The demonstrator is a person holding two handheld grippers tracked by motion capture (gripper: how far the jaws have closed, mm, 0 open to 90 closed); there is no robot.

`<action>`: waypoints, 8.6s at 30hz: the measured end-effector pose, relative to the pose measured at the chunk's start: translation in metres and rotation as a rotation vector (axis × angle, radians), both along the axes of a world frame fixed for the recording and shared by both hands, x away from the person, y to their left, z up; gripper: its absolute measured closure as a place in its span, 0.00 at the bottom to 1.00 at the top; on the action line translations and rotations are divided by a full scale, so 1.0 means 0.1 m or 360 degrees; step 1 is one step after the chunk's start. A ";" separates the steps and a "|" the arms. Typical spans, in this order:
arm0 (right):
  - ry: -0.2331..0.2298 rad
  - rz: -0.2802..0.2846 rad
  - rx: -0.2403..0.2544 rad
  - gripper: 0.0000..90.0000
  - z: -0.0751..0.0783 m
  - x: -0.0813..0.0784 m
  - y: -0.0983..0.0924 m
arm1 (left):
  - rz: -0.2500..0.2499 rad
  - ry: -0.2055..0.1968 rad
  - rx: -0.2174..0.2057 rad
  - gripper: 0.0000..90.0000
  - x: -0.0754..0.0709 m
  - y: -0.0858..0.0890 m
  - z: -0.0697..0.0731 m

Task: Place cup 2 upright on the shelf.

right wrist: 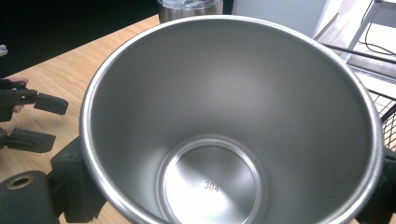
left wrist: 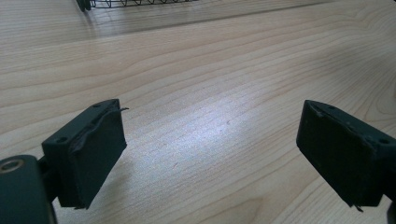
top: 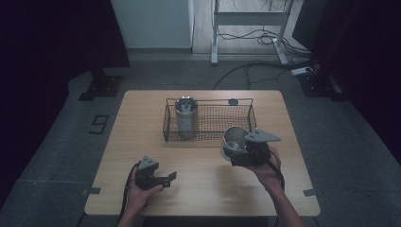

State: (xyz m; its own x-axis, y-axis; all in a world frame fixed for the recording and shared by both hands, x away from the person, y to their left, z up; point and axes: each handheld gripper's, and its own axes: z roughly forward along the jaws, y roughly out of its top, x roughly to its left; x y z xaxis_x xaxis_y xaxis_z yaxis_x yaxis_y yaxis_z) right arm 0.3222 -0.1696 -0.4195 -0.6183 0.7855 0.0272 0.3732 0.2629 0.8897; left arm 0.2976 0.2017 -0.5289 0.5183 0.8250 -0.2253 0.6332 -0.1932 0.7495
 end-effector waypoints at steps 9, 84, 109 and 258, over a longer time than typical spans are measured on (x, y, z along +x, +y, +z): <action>-0.0001 0.0001 0.0017 0.09 0.04 0.08 0.00 | -0.0002 0.0005 0.0002 0.09 0.00 0.00 -0.01; 0.0064 -0.0120 0.0001 0.09 0.23 1.00 0.07 | 0.0012 0.0022 -0.0006 0.09 0.02 0.06 -0.03; 0.0129 -0.0188 -0.0003 0.09 0.15 1.39 0.02 | 0.0025 0.0018 -0.0015 0.09 0.02 0.12 -0.03; 0.0466 -0.0263 -0.0304 0.09 -0.66 2.05 0.21 | -0.0022 0.0044 -0.0006 0.10 0.00 0.09 -0.06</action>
